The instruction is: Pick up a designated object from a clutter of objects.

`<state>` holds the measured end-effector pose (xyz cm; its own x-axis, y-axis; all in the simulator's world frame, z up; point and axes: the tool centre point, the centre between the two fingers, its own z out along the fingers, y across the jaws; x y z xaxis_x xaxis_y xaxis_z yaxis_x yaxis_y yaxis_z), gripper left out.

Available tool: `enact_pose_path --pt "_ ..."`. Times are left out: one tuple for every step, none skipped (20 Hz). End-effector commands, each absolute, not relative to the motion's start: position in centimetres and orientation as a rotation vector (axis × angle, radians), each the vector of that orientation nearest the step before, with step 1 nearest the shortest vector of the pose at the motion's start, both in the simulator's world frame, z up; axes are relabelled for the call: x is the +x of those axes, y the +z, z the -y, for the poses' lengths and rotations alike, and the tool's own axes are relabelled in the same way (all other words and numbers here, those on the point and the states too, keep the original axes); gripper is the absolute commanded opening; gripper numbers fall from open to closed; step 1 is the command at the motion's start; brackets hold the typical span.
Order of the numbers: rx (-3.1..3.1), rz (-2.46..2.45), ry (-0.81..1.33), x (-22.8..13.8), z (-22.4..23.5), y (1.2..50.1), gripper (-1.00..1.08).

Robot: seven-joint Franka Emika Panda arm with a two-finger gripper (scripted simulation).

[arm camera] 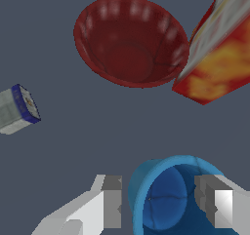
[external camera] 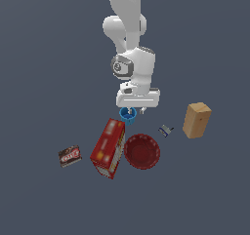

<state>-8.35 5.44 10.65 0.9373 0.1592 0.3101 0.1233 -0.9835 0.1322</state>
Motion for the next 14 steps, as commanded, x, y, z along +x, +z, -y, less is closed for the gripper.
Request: enact_pose_path --pt "2.982 -0.246 0.425 -9.8 -5.6 8.6 0.28" --pt "2.983 -0.249 0.416 -10.0 -5.6 8.2 0.28" --pt "2.983 -0.252 0.408 -10.2 -5.7 7.9 0.28" --pt "2.984 -0.254 0.401 -10.3 -5.7 7.7 0.28" --pt "2.984 -0.256 0.396 -10.4 -5.7 7.4 0.28" --pt "2.985 -0.258 0.391 -10.5 -5.7 7.3 0.28" --pt "2.985 -0.259 0.388 -10.6 -5.7 7.2 0.28" --pt "2.985 -0.26 0.387 -10.6 -5.7 7.1 0.28" --pt "2.985 -0.26 0.386 -10.6 -5.7 7.1 0.28" --pt "2.985 -0.26 0.386 -10.6 -5.7 7.1 -1.0" --pt "2.985 -0.26 0.386 -10.6 -5.7 7.1 -1.0" --pt "2.985 -0.26 0.386 -10.6 -5.7 7.1 -1.0" --pt "2.985 -0.26 0.386 -10.6 -5.7 7.1 -1.0" --pt "2.985 -0.26 0.386 -10.6 -5.7 7.1 -1.0"
